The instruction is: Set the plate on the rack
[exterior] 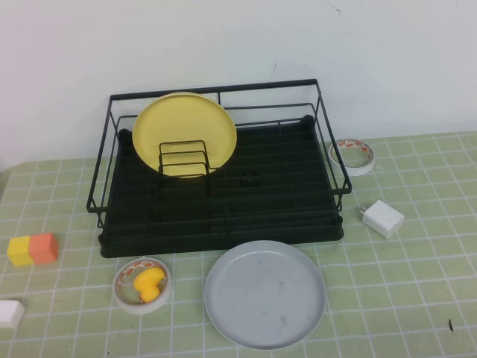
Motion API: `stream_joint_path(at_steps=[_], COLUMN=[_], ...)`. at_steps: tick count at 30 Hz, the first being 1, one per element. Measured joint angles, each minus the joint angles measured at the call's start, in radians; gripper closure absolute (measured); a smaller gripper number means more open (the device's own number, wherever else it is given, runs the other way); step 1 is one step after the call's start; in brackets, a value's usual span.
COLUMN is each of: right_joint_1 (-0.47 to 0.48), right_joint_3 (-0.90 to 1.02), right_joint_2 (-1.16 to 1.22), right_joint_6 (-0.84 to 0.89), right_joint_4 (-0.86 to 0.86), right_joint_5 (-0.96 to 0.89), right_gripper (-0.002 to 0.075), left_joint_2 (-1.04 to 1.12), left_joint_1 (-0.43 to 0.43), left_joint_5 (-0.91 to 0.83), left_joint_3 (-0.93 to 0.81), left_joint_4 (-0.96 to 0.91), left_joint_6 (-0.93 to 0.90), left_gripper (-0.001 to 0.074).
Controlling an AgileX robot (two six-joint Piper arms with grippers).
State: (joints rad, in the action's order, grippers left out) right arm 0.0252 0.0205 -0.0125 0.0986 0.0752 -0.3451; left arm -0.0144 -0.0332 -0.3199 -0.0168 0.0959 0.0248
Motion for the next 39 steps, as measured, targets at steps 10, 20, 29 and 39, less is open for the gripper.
stream_joint_path(at_steps=[10,20,29,39], right_joint_1=[0.000,0.000,0.000,0.000], right_joint_3=[0.000,0.006,0.006,0.006], right_joint_2=[0.000,0.000,0.000,0.000], right_joint_6=[0.000,0.000,0.000,0.000], right_joint_4=[-0.015,-0.023,-0.024,-0.020], right_joint_5=[0.002,0.079,0.082,0.108], right_gripper=[0.0726,0.0727,0.0727,0.0727], left_joint_2=[0.000,0.000,0.000,0.000], left_joint_1=[0.000,0.000,0.000,0.000], left_joint_5=[0.000,0.000,0.000,0.055], left_joint_3=[0.000,0.000,0.000,-0.002], left_joint_4=[0.000,0.000,0.000,0.000], left_joint_6=[-0.002,-0.002,-0.002,-0.002], left_gripper=[0.0736,0.0736,0.0736,0.0736])
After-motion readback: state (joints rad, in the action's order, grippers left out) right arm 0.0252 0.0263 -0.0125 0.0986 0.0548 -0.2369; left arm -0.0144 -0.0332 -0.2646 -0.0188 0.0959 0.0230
